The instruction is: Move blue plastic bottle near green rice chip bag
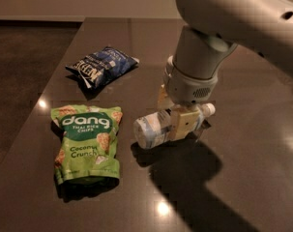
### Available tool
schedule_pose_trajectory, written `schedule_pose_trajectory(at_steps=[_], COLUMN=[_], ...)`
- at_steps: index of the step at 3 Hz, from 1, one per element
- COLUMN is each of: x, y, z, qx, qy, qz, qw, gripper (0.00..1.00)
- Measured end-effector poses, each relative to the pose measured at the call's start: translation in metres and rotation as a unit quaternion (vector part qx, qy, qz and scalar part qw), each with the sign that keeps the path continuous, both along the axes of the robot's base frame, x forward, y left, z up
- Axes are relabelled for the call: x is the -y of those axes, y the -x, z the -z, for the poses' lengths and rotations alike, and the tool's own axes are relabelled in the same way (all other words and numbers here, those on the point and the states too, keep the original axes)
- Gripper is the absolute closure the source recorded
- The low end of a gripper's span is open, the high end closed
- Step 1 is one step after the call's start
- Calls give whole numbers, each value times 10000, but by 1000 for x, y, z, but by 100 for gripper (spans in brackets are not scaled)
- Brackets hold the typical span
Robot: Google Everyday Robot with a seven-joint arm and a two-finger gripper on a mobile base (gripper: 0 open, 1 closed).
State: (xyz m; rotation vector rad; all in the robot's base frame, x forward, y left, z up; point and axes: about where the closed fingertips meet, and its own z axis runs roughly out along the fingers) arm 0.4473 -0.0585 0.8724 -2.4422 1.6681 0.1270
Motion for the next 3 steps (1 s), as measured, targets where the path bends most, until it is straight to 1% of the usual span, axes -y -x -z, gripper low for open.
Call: schedule_pose_trajectory(at_steps=[2, 3], x=[-18, -18], y=[15, 15], z=[5, 3], qx=[-35, -4], qy=[59, 52], qz=[-222, -217], qw=[9997, 9998], gripper=[13, 0])
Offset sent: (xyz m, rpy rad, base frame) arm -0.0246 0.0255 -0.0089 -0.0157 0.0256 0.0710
